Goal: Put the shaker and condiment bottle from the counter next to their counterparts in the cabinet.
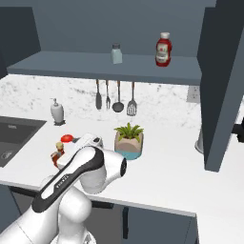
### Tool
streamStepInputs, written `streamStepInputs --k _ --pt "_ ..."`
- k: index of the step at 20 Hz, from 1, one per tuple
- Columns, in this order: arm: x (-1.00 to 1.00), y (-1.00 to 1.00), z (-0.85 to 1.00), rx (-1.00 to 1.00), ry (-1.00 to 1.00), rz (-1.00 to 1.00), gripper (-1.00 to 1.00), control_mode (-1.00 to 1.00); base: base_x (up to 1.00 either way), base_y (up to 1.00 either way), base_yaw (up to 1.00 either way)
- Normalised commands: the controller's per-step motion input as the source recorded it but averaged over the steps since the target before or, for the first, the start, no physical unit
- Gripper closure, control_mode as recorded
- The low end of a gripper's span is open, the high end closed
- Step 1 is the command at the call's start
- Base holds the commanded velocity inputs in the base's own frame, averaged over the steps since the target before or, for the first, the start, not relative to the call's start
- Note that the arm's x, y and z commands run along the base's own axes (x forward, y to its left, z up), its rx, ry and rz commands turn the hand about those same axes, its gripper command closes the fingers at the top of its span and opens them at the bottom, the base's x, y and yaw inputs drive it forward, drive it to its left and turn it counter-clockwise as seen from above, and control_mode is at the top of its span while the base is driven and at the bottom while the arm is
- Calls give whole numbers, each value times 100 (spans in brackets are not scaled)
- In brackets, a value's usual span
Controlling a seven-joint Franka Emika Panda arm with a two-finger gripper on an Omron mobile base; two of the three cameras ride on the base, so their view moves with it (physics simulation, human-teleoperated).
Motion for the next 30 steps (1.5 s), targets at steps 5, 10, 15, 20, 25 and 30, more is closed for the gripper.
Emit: streamStepInputs --k 5,10,15,20,25,30 --pt "0 0 -37 -1 0 1 -100 -100 0 0 0" --pt "3 4 -79 -3 0 3 -100 -100 0 0 0" --pt "20 14 -35 0 1 1 -100 -100 0 0 0" --pt "24 24 -17 0 -1 -2 -100 -100 0 0 0" --pt "34 62 -31 0 0 -10 -100 -100 0 0 0" --pt "17 52 -7 0 1 -13 -100 -100 0 0 0"
